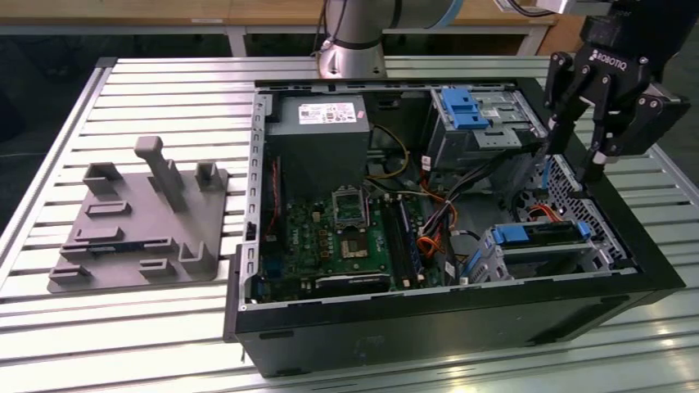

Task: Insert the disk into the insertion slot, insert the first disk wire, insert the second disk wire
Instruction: 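Insert the second disk wire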

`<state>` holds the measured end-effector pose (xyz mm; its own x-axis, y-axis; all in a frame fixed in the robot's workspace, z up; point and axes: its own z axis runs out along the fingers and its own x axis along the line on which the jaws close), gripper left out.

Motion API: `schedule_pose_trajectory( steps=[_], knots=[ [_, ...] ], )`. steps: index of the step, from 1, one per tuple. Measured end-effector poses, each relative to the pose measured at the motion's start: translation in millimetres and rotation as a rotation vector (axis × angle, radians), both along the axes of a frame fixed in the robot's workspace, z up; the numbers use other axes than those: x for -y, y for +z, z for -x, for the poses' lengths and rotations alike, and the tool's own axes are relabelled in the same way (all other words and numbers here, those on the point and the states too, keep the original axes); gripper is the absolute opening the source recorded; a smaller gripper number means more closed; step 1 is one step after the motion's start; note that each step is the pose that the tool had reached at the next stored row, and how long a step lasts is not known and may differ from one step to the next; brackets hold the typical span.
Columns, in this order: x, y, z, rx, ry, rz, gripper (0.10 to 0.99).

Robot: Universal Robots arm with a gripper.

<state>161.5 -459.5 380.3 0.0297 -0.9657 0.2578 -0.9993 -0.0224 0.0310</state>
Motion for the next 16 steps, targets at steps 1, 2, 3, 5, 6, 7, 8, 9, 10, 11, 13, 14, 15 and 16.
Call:
schedule_pose_trajectory(
  steps=[1, 2, 3, 5, 6, 7, 8, 9, 10, 11, 13, 14, 15, 16],
  knots=[
    [0.0, 0.0, 0.0, 0.0000, 0.000, 0.000, 0.573],
    [0.0, 0.0, 0.0, 0.0000, 0.000, 0.000, 0.573],
    [0.0, 0.0, 0.0, 0.0000, 0.000, 0.001, 0.510],
    [0.0, -0.1, 0.0, 0.0000, 0.000, 0.002, 0.510],
    [0.0, 0.0, 0.0, 0.0000, 0.000, 0.003, 0.510],
    [0.0, -0.1, 0.0, 0.0000, 0.000, 0.004, 0.510],
    [0.0, -0.1, 0.0, 0.0000, 0.000, 0.005, 0.510],
    [0.0, -0.1, 0.0, 0.0000, 0.000, 0.006, 0.510],
    [0.0, -0.1, 0.0, 0.0000, 0.000, 0.008, 0.494],
    [0.0, -0.2, 0.0, 0.0000, 0.000, 0.009, 0.494],
    [-0.1, -0.2, 0.0, 0.0000, 0.000, 0.011, 0.424],
    [-0.1, -0.2, 0.0, 0.0000, 0.000, 0.013, 0.424],
    [-0.2, -0.3, 0.0, 0.0000, 0.000, 0.014, 0.424],
    [-0.3, -0.5, 0.0, 0.0000, 0.000, 0.016, 0.424]
  ],
)
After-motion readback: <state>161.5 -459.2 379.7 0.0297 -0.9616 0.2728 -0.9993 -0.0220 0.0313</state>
